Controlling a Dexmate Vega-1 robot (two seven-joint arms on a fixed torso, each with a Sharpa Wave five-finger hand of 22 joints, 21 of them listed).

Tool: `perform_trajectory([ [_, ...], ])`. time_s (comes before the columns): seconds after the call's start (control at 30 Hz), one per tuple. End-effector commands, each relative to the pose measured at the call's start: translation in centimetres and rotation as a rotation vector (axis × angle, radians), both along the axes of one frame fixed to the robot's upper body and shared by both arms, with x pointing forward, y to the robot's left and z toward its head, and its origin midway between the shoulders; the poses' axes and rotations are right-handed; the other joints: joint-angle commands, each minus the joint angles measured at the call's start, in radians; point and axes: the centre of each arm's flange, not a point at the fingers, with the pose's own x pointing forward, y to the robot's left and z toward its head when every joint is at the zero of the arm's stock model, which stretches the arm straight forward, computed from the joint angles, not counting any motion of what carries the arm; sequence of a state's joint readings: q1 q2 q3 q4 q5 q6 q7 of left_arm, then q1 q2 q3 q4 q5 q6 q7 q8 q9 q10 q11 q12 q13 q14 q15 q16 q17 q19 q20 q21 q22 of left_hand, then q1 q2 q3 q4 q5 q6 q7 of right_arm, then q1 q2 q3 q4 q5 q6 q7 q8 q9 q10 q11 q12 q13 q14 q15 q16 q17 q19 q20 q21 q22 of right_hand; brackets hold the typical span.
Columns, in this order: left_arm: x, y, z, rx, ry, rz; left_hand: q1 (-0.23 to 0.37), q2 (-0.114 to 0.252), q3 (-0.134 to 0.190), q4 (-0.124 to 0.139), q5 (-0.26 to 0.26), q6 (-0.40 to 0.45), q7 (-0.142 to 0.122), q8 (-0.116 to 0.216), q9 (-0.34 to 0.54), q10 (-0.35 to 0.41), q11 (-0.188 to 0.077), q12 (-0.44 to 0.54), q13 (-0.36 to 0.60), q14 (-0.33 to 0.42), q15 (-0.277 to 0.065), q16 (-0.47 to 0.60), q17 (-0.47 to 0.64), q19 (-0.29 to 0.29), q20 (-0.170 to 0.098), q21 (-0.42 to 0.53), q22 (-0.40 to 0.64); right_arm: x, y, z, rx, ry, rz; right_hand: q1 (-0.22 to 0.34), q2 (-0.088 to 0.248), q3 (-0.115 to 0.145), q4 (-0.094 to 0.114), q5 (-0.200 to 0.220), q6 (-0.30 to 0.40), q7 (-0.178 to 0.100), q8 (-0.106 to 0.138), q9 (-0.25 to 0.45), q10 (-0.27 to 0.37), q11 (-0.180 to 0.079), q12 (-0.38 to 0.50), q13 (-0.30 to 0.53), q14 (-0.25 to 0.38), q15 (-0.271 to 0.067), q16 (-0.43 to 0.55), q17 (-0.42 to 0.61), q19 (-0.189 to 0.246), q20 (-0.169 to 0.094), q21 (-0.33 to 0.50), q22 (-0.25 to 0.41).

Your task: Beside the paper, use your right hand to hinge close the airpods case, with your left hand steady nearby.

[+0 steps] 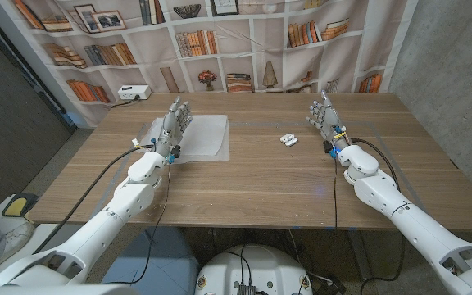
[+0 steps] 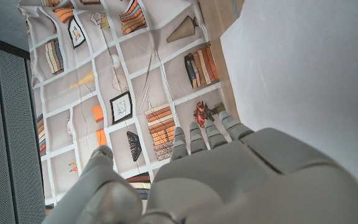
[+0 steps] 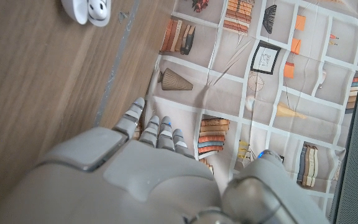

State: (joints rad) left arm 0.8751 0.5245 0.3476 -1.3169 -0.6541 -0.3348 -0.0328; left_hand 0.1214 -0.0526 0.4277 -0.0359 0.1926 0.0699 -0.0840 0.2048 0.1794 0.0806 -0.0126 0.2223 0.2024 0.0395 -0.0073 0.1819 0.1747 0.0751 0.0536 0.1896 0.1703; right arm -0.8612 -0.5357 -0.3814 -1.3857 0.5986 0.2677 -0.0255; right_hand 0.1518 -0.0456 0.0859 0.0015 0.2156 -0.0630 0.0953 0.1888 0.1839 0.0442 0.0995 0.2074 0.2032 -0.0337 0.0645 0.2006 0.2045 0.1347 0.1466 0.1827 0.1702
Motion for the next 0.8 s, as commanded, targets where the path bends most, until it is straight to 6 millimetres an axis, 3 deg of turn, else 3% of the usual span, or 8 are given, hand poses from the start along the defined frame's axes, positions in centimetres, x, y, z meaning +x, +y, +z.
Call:
perform_trajectory([
  [0.03, 0.0, -0.4, -0.1, -0.001, -0.005, 0.0, 0.009, 0.003, 0.003, -0.006, 0.005, 0.008, -0.002, 0.001, 0.003, 0.01, 0.0, 0.007, 0.004, 0.001, -0.003, 0.004, 0.005, 0.005, -0.001, 0.004, 0.005, -0.1, -0.2, -0.1, 0.001, -0.016, -0.014, 0.012, 0.0, 0.002, -0.007, 0.007, -0.006, 0.001, 0.005, 0.002, 0.007, 0.007, 0.007, 0.004, -0.006, 0.002, 0.0, 0.002, -0.009, -0.001, -0.001, 0.002],
  [0.63, 0.4, -1.6, -0.6, 0.015, -0.006, -0.006, 0.009, 0.006, 0.002, -0.011, 0.005, 0.031, -0.002, 0.004, 0.004, 0.03, -0.006, 0.014, 0.004, 0.012, -0.011, 0.009, 0.005, 0.009, -0.002, 0.005, 0.005, -0.4, -0.6, 0.3, -0.063, -0.032, -0.041, 0.033, 0.001, 0.007, -0.02, 0.006, -0.007, 0.004, 0.007, 0.003, 0.015, 0.014, 0.009, 0.005, -0.009, 0.002, 0.001, 0.002, -0.013, -0.006, 0.001, 0.002],
  [0.8, 0.4, -1.9, -0.6, -0.011, -0.027, 0.019, 0.01, 0.009, 0.001, -0.016, 0.005, 0.043, -0.01, 0.001, 0.003, 0.034, -0.005, 0.013, 0.004, 0.005, -0.017, 0.006, 0.005, 0.007, -0.006, 0.004, 0.005, -0.7, -0.8, 0.6, -0.086, -0.028, -0.052, 0.078, 0.015, 0.025, -0.044, 0.003, -0.027, -0.005, 0.005, 0.003, -0.004, 0.011, 0.001, 0.006, -0.033, 0.0, -0.005, 0.002, -0.033, -0.009, -0.002, 0.002],
])
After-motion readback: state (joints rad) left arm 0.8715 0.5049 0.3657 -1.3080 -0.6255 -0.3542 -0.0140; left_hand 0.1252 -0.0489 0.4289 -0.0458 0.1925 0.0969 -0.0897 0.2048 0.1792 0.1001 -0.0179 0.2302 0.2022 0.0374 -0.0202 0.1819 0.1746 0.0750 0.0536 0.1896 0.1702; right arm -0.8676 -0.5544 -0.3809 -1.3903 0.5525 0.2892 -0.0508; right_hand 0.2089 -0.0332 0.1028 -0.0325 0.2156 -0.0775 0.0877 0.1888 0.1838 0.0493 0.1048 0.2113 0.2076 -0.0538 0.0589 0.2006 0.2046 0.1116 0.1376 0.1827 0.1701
